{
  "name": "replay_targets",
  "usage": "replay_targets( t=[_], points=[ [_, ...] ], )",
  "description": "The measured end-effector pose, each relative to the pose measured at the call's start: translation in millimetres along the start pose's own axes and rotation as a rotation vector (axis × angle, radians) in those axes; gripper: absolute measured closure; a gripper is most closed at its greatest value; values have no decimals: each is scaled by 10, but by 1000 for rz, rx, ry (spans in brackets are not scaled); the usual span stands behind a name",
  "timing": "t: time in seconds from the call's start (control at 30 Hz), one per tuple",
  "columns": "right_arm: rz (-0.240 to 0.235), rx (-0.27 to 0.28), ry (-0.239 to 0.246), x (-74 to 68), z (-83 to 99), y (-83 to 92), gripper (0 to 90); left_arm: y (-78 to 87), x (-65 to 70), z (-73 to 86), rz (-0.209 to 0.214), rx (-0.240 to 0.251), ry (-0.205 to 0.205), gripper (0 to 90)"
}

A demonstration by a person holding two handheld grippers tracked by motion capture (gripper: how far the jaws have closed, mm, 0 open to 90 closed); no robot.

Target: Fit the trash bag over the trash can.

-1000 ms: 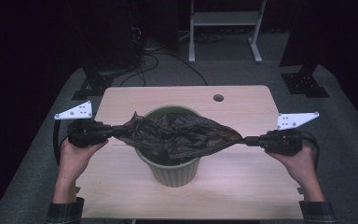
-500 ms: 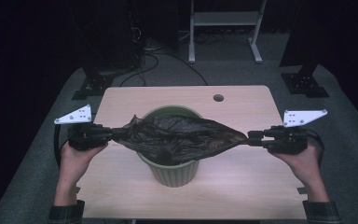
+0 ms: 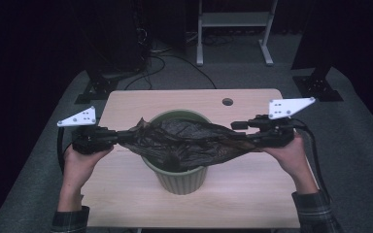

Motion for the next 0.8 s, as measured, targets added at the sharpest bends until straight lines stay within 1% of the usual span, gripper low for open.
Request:
replay_targets(
  t=[0.07, 0.13, 0.23, 0.27, 0.3, 0.33, 0.4, 0.43, 0.53, 0.63, 0.7, 0.73, 0.77, 0.8],
  points=[
    [-13, -6, 8, -3, -30, -121, 627, 1, -3, 0, 0, 2, 1, 855],
    [-36, -14, 11, -8, -49, -224, 624, 5, -7, 1, -1, 3, 4, 855],
    [-48, -38, 21, -20, -62, -345, 635, 11, -15, 0, -2, 6, 2, 849],
    [-43, -43, 27, -20, -64, -378, 657, 10, -17, 3, -1, 9, 3, 849],
    [-31, -49, 41, -20, -68, -416, 752, 11, -19, 6, -2, 9, 2, 849],
    [-31, -49, 41, -20, -68, -416, 752, 10, -20, 10, -1, 9, 5, 849],
    [-22, -34, 35, -6, -73, -425, 865, 7, -24, 21, -1, 6, 5, 848],
    [-8, -30, 35, 16, -73, -426, 898, 5, -24, 23, -2, 6, 5, 848],
    [6, -25, 21, 73, -74, -434, 899, -7, -29, 31, -3, 1, 7, 838],
    [20, -3, 5, 153, -87, -443, 899, -22, -24, 19, -17, 4, -3, 750],
    [30, 0, -2, 192, -98, -458, 899, -17, -9, -18, -43, 21, -14, 603],
    [34, -4, -5, 210, -109, -473, 899, -9, -3, -39, -45, 25, -20, 558],
    [32, -4, -4, 219, -118, -483, 899, 5, 8, -82, -50, 37, -36, 521],
    [27, -11, -7, 224, -133, -506, 899, 16, 15, -113, -59, 48, -42, 450]
  ],
)
Point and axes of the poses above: each handheld gripper's, and its own axes: y roughly backward along the jaws, z roughly out of its underside, x roughly to its right, the point moved 2 cm from there along -y, roughly forward along the jaws, and after that the axes turned 7 degrees about x, right-handed, at the moved point
